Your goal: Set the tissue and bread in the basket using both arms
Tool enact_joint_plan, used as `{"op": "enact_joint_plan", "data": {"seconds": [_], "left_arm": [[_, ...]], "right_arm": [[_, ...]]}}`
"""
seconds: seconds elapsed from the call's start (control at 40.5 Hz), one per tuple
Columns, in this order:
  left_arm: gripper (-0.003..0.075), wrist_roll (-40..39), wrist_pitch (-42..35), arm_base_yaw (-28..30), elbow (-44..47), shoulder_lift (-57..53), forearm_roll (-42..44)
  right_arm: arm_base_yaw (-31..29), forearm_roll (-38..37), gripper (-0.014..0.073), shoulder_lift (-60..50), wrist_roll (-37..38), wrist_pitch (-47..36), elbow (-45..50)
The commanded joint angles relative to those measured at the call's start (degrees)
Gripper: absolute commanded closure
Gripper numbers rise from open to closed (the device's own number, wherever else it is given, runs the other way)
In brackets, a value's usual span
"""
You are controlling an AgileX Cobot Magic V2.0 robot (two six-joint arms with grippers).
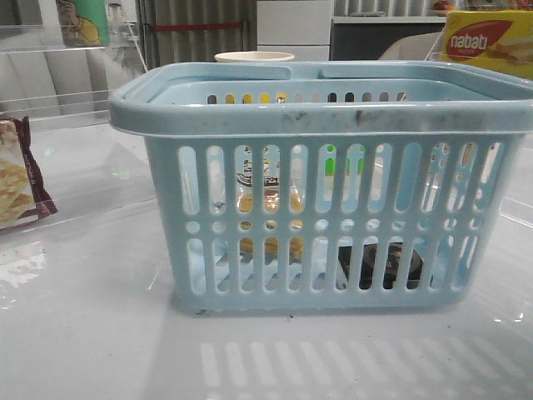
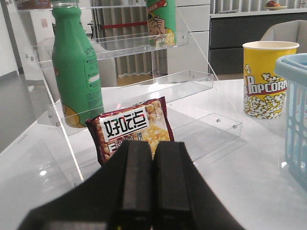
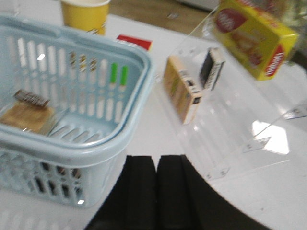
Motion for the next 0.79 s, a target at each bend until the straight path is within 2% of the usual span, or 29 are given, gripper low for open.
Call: {"op": "enact_joint_plan", "data": {"seconds": [0.0, 0.173, 0.395, 0.518, 0.765], "left_arm": [[0.0629, -0.6, -5.3, -0.4, -0.1, -1.0, -0.1], [0.0629, -0.6, -5.3, -0.4, -0.1, -1.0, -0.1], [0.0629, -0.6, -5.3, -0.4, -0.1, -1.0, -0.1], [0.0629, -0.6, -5.3, -0.4, -0.1, -1.0, -0.1], [0.0629, -0.6, -5.3, -0.4, -0.1, -1.0, -0.1]], "right_arm": [[-2.0, 0.3, 0.0537, -4.7, -0.4, -16.2, 6.0], [-2.1, 0.3, 0.0537, -13.4, -0.4, -26.9, 18.6], [-2.1, 0.4, 0.0537, -19.5, -0.4, -29.6, 29.2], [-2.1, 0.4, 0.0537, -21.6, -0.4, -30.6, 32.7], [-2.1, 0.4, 0.0537, -21.3, -0.4, -29.5, 32.5]]}}
